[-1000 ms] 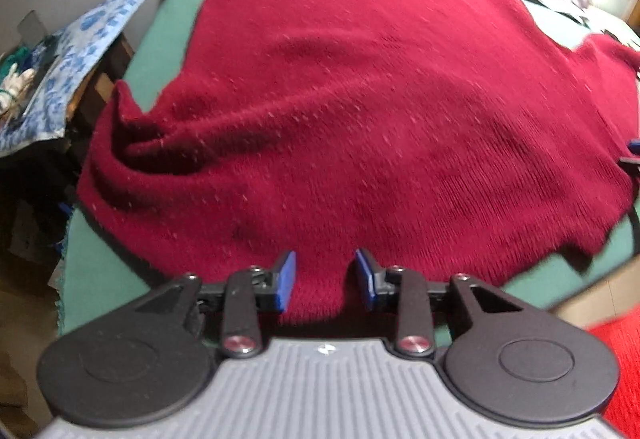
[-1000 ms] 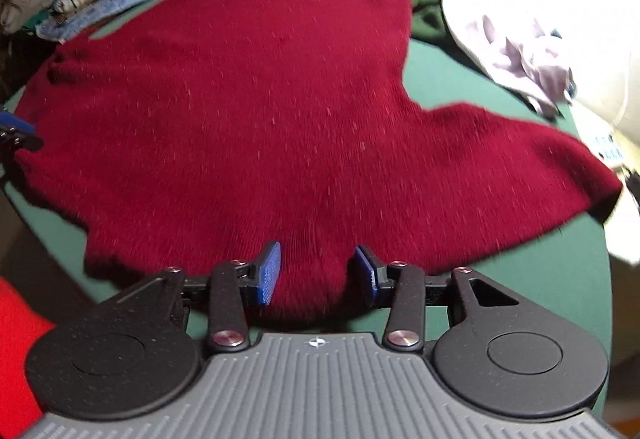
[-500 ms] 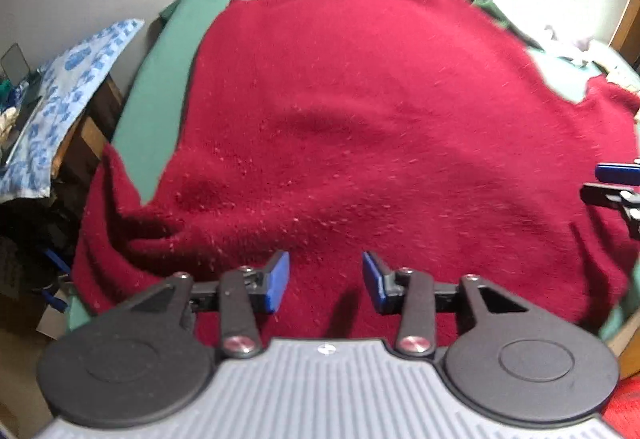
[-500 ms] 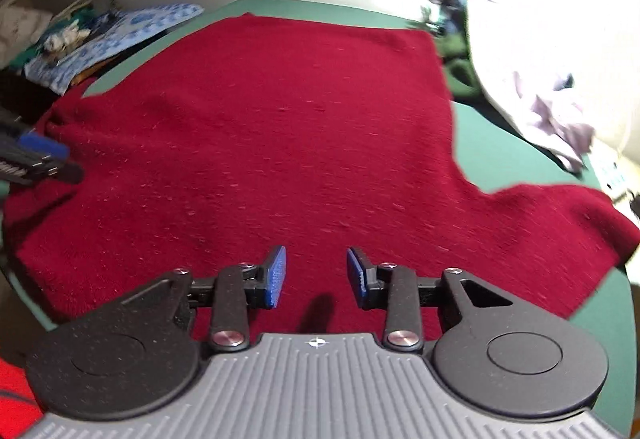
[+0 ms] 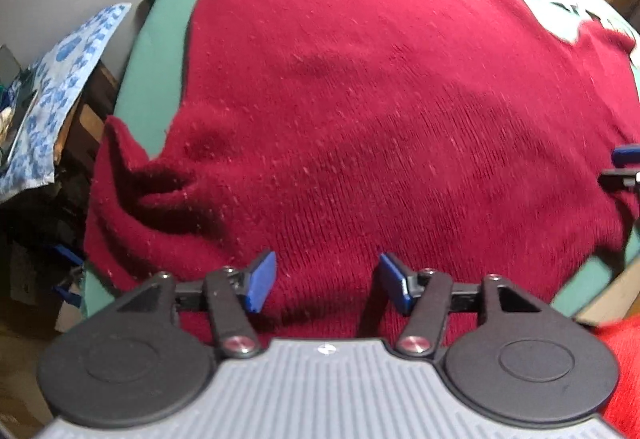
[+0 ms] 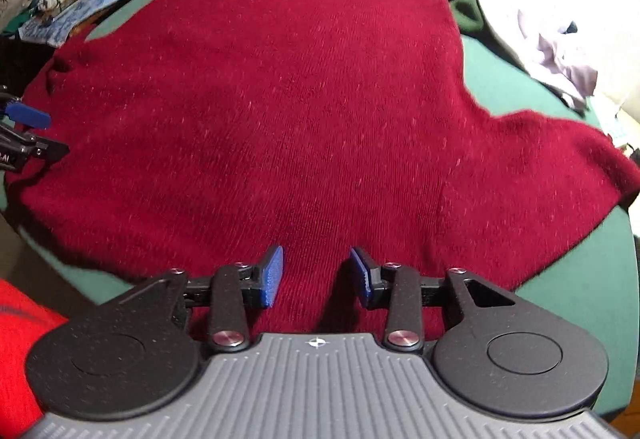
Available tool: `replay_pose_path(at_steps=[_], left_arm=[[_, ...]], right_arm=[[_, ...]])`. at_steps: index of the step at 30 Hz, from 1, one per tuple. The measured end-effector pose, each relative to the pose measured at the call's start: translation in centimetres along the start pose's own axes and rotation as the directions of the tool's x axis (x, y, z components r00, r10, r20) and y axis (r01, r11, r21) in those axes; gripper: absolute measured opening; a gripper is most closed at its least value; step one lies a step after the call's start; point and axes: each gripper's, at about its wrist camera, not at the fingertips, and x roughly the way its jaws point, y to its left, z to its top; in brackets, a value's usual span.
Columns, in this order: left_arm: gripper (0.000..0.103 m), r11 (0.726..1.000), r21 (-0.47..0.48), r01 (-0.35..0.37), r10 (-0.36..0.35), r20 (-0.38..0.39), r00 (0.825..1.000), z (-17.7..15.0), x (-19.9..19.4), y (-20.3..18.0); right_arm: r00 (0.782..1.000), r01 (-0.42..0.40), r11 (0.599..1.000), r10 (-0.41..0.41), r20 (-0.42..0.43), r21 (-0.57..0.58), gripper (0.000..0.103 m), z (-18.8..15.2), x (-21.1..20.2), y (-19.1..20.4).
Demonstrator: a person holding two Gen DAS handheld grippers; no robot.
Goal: Fold clothes
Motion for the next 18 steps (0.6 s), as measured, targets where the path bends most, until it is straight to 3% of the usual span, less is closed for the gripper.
replay_pose_path(at_steps=[3,6,10,14,18], left_arm=[[0.071,0.999,-0.043,0.008,-0.005,0.062,0.998,1.6,-0.3,-0.3],[0.071,0.998,-0.052,-0.020,0.022,0.056,0.998,2.3,0.7,-1.2],[0.071,0.992,-0.100,-0.072,0.071,-0.018,0.997,2.1,2.5,-1.6],[0.070,0.988,-0.114,-0.099,0.098,-0.014,0.995,3.0,2.1,-2.5],[0.078,0.994,-0.109,-0.031,0.036,0.049,0.998,4.9,1.7,-5.4]], right_arm=[[0.999,0.044,0.997,-0.046,0.029,0.062,0.042,0.7,0.7,-1.2],[0.999,0.042,0.995,-0.044,0.022,0.087,0.042,0.9,1.3,-2.7],[1.000,0.025,0.996,-0.026,0.013,0.082,0.042,0.4,0.5,-5.2],[1.000,0.007,0.996,-0.008,0.012,0.086,0.041,0.0,-0.4,-8.0],[0.993,0.077,0.958,-0.097,0.060,0.277,0.047,0.0,-1.2,-14.9]])
